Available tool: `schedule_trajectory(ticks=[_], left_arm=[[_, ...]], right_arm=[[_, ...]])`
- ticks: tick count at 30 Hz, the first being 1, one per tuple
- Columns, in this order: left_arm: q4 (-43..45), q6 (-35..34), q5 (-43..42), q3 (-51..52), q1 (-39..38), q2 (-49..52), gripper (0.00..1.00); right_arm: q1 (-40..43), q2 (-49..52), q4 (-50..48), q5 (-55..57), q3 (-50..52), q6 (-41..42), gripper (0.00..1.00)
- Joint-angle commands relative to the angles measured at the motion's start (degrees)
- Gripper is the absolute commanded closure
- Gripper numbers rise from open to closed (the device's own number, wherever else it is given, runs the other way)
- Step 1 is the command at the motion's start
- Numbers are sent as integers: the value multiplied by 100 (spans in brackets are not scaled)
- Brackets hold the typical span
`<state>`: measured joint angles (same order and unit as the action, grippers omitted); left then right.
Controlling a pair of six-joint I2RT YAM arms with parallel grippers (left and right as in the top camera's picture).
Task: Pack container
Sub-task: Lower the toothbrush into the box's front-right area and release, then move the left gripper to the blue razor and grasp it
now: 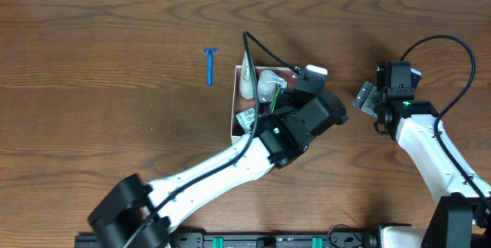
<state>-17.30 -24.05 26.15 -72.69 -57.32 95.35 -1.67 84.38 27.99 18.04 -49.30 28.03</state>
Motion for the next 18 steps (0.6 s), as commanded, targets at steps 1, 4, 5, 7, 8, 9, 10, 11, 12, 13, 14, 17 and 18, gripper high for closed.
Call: schedule_trajectory(ticks=[1, 4, 5, 7, 8, 9, 10, 11, 12, 13, 14, 17, 18], left_arm=[[-138, 306, 208, -181, 13, -684, 62], [-466, 302, 557, -181, 13, -1283, 62], [-577, 302, 717, -181, 22, -1478, 62], [-835, 302, 1060, -181, 94, -1915, 60], [-946, 302, 1215, -181, 166, -2092, 58], [-1064, 302, 1366, -181, 299, -2277, 52], [-1158, 304, 1434, -181, 463, -2406, 47], [-1263, 304, 1443, -181, 706, -2516, 44], [-1364, 302, 1419, -181, 990, -2579, 41], [-1440, 302, 1384, -181, 1255, -2594, 39], [-1504, 304, 1316, -181, 1534, -2590, 37], [-1567, 306, 761, -164, 2511, -2409, 33], [-1541, 308, 415, -164, 2881, -2295, 31]], right_arm=[[15, -4, 4, 122, -11, 20, 1], [15, -4, 4, 120, -11, 20, 1], [15, -4, 4, 120, -11, 20, 1], [15, -4, 4, 122, -11, 20, 1], [15, -4, 4, 122, -11, 20, 1], [17, -4, 4, 122, -11, 20, 1], [15, -4, 7, 122, -11, 20, 1], [15, -4, 4, 120, -11, 22, 1], [15, -4, 7, 120, -11, 20, 1], [15, -4, 4, 122, -11, 20, 1], [15, -4, 7, 122, -11, 20, 1], [15, -4, 7, 120, -11, 20, 1], [15, -4, 7, 122, -11, 22, 1]])
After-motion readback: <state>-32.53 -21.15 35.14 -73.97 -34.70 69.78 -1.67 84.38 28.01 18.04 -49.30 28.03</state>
